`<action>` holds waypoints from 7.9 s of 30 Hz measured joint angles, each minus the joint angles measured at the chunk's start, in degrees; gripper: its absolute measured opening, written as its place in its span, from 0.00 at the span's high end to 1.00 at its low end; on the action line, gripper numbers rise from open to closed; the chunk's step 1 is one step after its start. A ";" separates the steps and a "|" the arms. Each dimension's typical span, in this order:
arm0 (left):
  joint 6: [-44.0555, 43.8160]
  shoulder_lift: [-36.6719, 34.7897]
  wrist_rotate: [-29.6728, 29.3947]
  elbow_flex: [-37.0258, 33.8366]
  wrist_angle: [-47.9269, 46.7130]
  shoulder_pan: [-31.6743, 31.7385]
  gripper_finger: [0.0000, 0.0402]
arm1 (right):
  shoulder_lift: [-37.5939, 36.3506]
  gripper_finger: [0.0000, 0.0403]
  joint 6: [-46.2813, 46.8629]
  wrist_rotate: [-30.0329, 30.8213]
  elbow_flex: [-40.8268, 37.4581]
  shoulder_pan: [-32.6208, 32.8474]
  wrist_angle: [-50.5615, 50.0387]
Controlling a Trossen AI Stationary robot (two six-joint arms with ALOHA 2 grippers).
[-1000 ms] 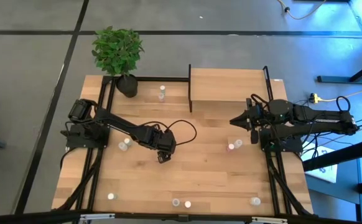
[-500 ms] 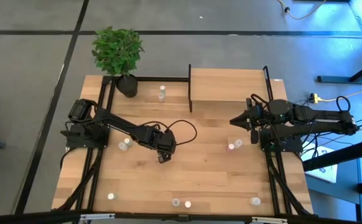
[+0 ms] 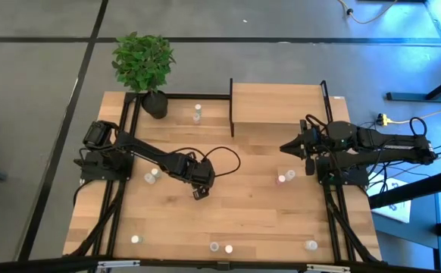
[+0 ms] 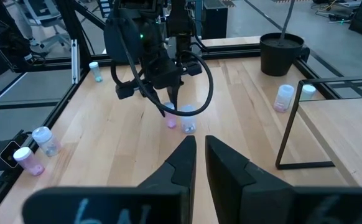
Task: Pick and place medicine bottles onto shelf by color
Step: Put the top left pink pill bottle on the shelf
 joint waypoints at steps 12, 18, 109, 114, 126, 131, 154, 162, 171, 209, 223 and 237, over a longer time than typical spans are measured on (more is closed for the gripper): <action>-3.87 -1.23 1.85 0.00 0.41 -0.61 0.77 | 0.00 0.90 0.00 0.02 0.00 -0.01 -0.02; -6.68 -3.49 1.88 0.02 0.09 -1.76 0.77 | -0.02 0.90 0.00 0.02 0.00 -0.02 0.00; 26.50 -2.12 11.52 36.74 -8.57 18.84 0.77 | 4.71 0.86 3.59 5.79 0.02 -0.01 7.89; 26.57 -2.12 11.55 36.74 -8.57 18.84 0.77 | 7.59 0.74 4.72 7.54 0.02 -0.02 10.96; 27.15 -2.12 11.78 36.74 -8.55 18.47 0.77 | 13.09 0.51 4.53 4.70 0.02 -0.02 22.05; 29.20 -2.12 12.01 36.74 -7.94 17.68 0.77 | 17.46 0.50 4.50 4.50 0.02 -0.02 28.26; 30.08 -2.12 12.81 36.74 -6.38 14.29 0.77 | 34.44 0.50 6.27 2.86 0.02 -0.02 46.13; 30.05 -2.12 12.80 36.74 -6.38 13.94 0.77 | 37.24 0.50 6.26 1.94 0.14 0.00 49.37; 30.07 -2.12 12.79 36.74 -6.49 13.70 0.77 | 40.59 0.50 5.67 -0.09 4.47 0.00 49.19; 30.05 -2.12 13.05 36.74 -9.01 13.73 0.77 | 42.56 0.73 5.71 -0.09 5.53 0.02 46.07; 30.45 -2.12 12.84 36.74 -9.01 13.75 0.75 | 42.53 0.72 5.86 -0.05 5.53 0.00 46.08; 31.12 -2.12 11.44 36.71 -8.39 13.70 0.73 | 42.49 0.72 6.08 0.17 5.53 -0.02 46.15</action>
